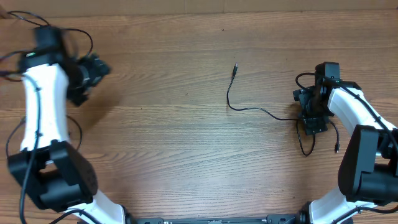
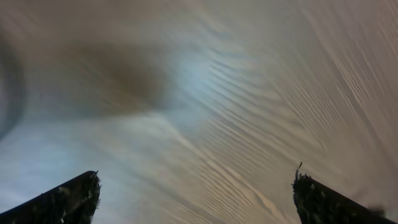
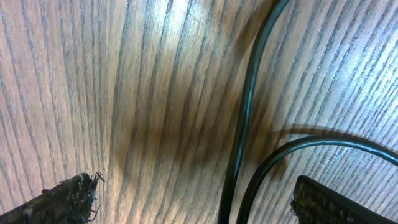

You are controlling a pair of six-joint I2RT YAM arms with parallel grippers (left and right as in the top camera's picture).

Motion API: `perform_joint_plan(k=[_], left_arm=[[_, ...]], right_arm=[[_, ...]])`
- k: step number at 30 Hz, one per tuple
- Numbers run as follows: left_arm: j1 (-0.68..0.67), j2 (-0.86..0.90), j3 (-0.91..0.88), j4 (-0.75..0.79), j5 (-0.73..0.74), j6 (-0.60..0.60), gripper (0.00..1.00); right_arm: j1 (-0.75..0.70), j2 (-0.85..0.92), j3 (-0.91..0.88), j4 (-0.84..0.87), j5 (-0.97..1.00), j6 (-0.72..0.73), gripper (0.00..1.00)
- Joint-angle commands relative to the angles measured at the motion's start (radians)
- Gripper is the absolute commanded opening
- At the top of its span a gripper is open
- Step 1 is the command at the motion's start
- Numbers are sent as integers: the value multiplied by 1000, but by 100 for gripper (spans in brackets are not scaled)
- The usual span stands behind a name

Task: Untangle cables

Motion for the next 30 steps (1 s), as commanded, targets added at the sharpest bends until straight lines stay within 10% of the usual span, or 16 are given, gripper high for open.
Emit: perform_joint_plan(k=[1, 22, 24, 25, 27, 30], left_arm=[[-112, 7, -5, 37, 24, 74, 100], [-179, -231, -5, 45, -20, 242, 100], [-176, -266, -5, 45, -50, 241, 100], [-175, -296, -5, 45, -62, 241, 99], [-175, -315, -5, 44, -61, 241, 100], [-174, -341, -5, 42, -60, 241, 100]], right_arm=[[2, 0, -3, 0, 16, -2, 100], [3, 0, -3, -41, -162, -2, 100], [5, 0, -3, -37, -178, -2, 77], [11, 0, -3, -26, -206, -2, 45], [21, 0, -3, -10, -228, -3, 13], [42, -1, -3, 25, -286, -50, 4]])
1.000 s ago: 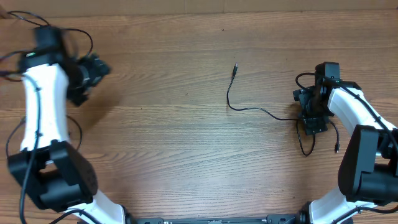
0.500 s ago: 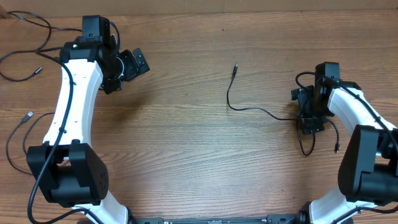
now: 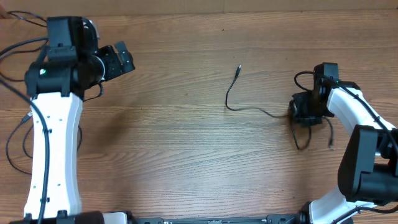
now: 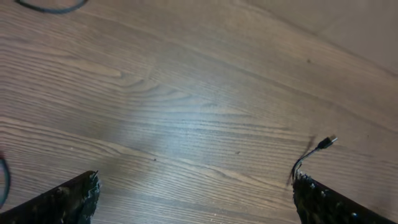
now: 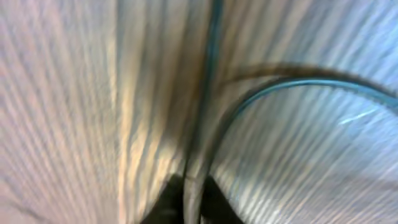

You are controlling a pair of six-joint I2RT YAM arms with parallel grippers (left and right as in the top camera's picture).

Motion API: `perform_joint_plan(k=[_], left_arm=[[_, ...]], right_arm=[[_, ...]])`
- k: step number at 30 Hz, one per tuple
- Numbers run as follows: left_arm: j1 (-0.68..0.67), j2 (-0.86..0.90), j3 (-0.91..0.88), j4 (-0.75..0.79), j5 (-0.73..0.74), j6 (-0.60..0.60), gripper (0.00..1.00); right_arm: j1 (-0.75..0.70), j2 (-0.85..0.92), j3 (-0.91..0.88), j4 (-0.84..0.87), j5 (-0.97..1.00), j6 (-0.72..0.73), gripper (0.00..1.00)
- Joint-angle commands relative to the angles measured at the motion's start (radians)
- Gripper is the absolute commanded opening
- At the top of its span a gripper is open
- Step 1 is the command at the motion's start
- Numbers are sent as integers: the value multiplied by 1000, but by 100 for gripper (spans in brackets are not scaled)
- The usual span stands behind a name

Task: Untangle cables

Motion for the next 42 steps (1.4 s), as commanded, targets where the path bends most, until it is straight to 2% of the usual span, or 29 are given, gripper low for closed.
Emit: perform_joint_plan(k=[1, 6, 10, 14, 18, 21, 25, 26, 27, 28, 29, 31, 32, 34, 37, 42], left_arm=[[4, -35, 5, -5, -26, 30, 100], [8, -86, 5, -6, -27, 30, 100], [33, -125, 5, -11, -26, 29, 100], [75, -161, 5, -33, -26, 26, 100], [119, -191, 5, -64, -25, 26, 100], [131, -202, 5, -84, -24, 26, 100], [130, -202, 4, -109, 20, 26, 100], [130, -202, 4, -113, 44, 26, 100], [130, -202, 4, -113, 61, 26, 100], [130, -202, 4, -113, 78, 26, 100], [130, -202, 4, -112, 90, 26, 100], [130, -202, 4, -113, 90, 26, 100], [130, -202, 4, -116, 90, 26, 100], [130, -201, 4, -127, 89, 27, 99], [129, -194, 4, -151, 89, 34, 100], [121, -144, 4, -193, 121, 29, 100]], right_arm=[[36, -1, -1, 64, -126, -100, 4], [137, -3, 22, 263, -412, -285, 4], [287, -3, 63, 394, -483, -306, 4], [464, -3, 73, 584, -470, -294, 4], [634, -2, 73, 726, -298, -239, 4], [716, -2, 73, 791, -220, -255, 5], [766, -2, 73, 805, -138, -348, 11], [766, -2, 73, 795, -129, -362, 14], [765, -3, 74, 785, -121, -368, 24], [755, -3, 75, 774, -117, -368, 40], [742, -8, 80, 755, -118, -368, 51], [710, -22, 101, 695, -117, -374, 67], [685, -37, 121, 641, -117, -392, 80], [643, -65, 156, 545, -105, -411, 93], [571, -127, 216, 367, -50, -417, 100], [451, -264, 276, 106, 37, -417, 100]])
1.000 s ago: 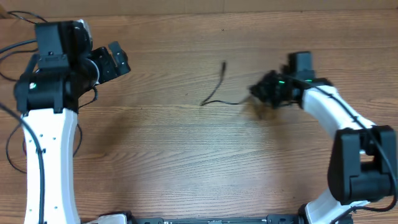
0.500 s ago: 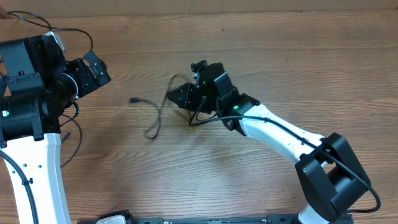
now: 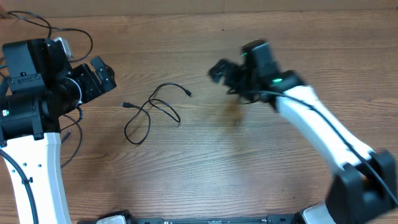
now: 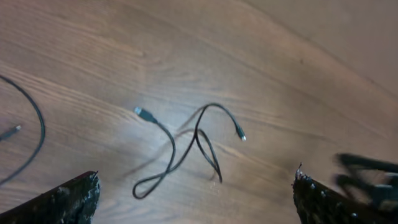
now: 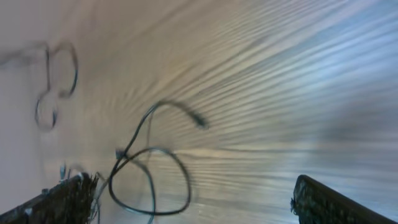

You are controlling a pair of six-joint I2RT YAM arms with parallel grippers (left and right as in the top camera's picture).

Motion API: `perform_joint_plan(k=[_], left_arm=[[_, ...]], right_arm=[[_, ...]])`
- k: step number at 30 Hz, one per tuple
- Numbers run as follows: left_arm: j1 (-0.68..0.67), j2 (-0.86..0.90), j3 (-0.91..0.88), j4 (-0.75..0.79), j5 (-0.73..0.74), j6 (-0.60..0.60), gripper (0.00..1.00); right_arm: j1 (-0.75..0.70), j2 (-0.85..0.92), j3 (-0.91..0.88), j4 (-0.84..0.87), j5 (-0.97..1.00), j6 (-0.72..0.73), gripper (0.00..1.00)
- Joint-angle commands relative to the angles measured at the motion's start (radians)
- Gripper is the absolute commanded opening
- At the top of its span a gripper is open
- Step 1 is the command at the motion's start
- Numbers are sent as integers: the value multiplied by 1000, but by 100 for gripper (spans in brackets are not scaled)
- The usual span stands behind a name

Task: Untangle cables

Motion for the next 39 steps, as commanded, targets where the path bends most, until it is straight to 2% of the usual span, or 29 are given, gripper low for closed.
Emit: perform_joint_plan(k=[1, 5, 11, 13, 16, 18, 22, 27, 34, 35, 39], left_arm=[[-13, 51, 3, -18, 41, 19, 100], [-80, 151, 3, -23, 41, 20, 100], [-195, 303, 3, 13, 39, 105, 100], [-222, 349, 3, 12, 28, 80, 100], [-239, 423, 3, -3, 10, -85, 99], [-246, 466, 3, -2, 11, -128, 99], [-269, 538, 3, -22, 2, -98, 100], [-297, 612, 3, -41, -124, -132, 99], [-330, 699, 3, -79, -138, -131, 100], [-332, 711, 3, -89, -142, -131, 96], [-337, 731, 2, -116, -183, -130, 48]], right_arm=[[-72, -147, 52, -89, 78, -18, 100], [-169, -238, 52, -216, 78, -18, 100], [-247, -252, 50, -358, 85, -19, 100], [-256, -251, 50, -394, 114, -19, 100], [-256, -251, 50, -420, 156, -19, 100], [-256, -251, 50, -430, 168, -20, 100], [-256, -251, 50, -432, 167, -76, 100], [-256, -251, 50, -440, 167, -122, 100], [-256, -251, 45, -456, 167, -127, 100], [-256, -251, 43, -457, 167, -127, 100], [-256, -248, 42, -472, 167, -127, 100]])
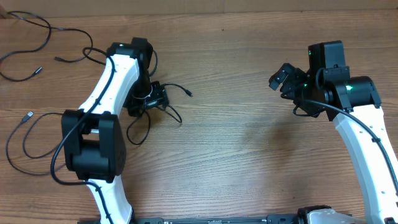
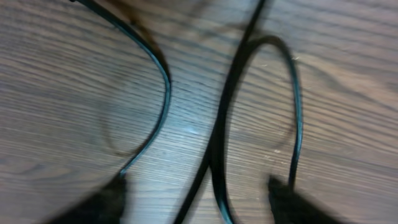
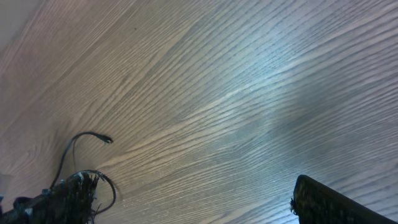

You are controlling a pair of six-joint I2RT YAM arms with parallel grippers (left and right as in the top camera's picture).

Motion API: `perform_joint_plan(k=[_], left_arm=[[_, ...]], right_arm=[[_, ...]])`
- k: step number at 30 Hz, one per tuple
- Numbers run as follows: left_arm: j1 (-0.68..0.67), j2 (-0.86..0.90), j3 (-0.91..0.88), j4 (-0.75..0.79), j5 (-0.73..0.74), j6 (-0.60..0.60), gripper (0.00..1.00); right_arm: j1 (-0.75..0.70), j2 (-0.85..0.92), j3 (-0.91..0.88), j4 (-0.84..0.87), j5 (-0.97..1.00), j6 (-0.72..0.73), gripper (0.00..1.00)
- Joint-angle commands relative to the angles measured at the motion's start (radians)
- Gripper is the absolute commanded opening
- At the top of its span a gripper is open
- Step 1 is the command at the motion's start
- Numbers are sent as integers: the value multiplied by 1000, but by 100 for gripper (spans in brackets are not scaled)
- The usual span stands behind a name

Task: Untangle cables

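A thin black cable (image 1: 176, 117) lies in crossed loops left of the table's middle, one plug end pointing right. My left gripper (image 1: 149, 99) is down on it. In the left wrist view its fingers are blurred and apart, low over the wood, with two crossing strands of the cable (image 2: 227, 124) between them; the gripper (image 2: 196, 200) is open. My right gripper (image 1: 285, 76) hangs open above bare wood at the right. The right wrist view shows the cable's plug end (image 3: 87, 138) far off at the left and nothing in the gripper (image 3: 196, 205).
More black cables lie at the far left: a long one (image 1: 48, 30) curls along the back left corner, and another with a plug (image 1: 28, 116) loops near the left edge. The table is brown wood.
My left gripper was up at the left, looking down on the looped cable; now it is low on the cable with strands between its open fingers. My right gripper has moved from mid-table to the right.
The cable first lay at the right, with my right gripper open over two strands. Then that gripper was shut on them. Later the cable lay in loops left of the middle, the right gripper open beside it. Now the left gripper straddles it.
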Motion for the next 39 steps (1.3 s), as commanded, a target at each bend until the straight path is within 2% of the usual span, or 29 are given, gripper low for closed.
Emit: perform_joint_plan(k=[1, 3, 4, 10, 12, 18, 21, 25, 29, 33, 39], left_arm=[[-6, 18, 3, -12, -56, 0, 39], [-4, 13, 3, -3, -62, 3, 11], [2, 10, 4, 7, -74, 3, 5], [66, 7, 90, 38, -115, 101, 4], [108, 7, 193, 11, -195, 135, 4], [193, 7, 494, -94, -452, 135, 4], [209, 7, 588, -142, -534, 136, 4], [207, 8, 605, -169, -631, 173, 4], [189, 10, 594, -137, -630, 172, 4], [172, 10, 581, 8, -596, 188, 4], [185, 10, 582, 201, -100, 188, 4]], right_arm=[[-2, 2, 4, -6, 11, -13, 100], [-2, 2, 4, -10, 11, -13, 100], [-2, 2, 4, -11, 11, -13, 100], [-2, 2, 1, -12, 10, -13, 100], [-2, 2, 0, -15, 10, -13, 100], [-2, 2, 0, -14, 10, -13, 100], [-2, 2, 0, -14, 11, -13, 100], [-2, 2, 0, -13, 11, -13, 100], [-2, 2, 0, -5, 10, -13, 100], [-2, 2, 0, -5, 10, -13, 100], [-2, 2, 0, -5, 10, -13, 100]])
